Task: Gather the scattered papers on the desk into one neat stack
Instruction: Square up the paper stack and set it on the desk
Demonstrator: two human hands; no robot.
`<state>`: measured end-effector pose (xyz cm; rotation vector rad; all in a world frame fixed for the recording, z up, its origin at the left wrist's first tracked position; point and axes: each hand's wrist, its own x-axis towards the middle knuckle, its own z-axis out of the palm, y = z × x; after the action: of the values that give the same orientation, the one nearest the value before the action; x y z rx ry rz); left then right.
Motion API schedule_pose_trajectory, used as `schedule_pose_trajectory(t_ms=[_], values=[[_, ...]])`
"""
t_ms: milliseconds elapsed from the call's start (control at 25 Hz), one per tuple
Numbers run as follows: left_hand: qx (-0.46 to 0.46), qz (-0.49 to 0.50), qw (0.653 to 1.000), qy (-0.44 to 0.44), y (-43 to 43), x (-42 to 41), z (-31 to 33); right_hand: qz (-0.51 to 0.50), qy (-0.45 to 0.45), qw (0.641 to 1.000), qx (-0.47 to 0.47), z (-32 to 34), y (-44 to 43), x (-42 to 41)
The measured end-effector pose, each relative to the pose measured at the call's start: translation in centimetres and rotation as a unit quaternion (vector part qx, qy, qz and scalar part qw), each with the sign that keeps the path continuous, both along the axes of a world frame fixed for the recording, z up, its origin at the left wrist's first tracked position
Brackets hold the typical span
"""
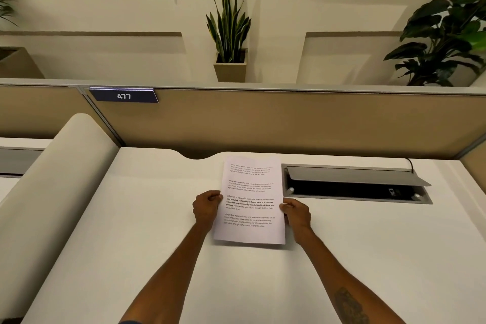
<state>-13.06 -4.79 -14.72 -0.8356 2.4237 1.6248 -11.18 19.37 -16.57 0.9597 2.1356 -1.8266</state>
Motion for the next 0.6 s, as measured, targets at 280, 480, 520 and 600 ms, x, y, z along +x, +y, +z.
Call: schedule_pose_trajectory(t_ms=[280,480,520,600], values=[[-0.016,-0.043,0.999,-0.012,-0.5,-2.4,-2.2,-0.007,0.001,0.996,0.086,-1.8,-0.8,-2.4],[-0.046,-0.058,0.997,-0.030,0.1,-3.5,-2.4,-0.017,-0.009,0.993,0.114,-2.0,-0.9,-2.9],[-0.047,-0.057,0.997,-0.033,0.2,-3.6,-2.5,-0.018,-0.011,0.993,0.114,-2.2,-0.8,-3.0],[-0.047,-0.051,0.997,-0.040,0.3,-3.7,-2.6,-0.022,-0.015,0.994,0.107,-2.2,-0.7,-3.0]])
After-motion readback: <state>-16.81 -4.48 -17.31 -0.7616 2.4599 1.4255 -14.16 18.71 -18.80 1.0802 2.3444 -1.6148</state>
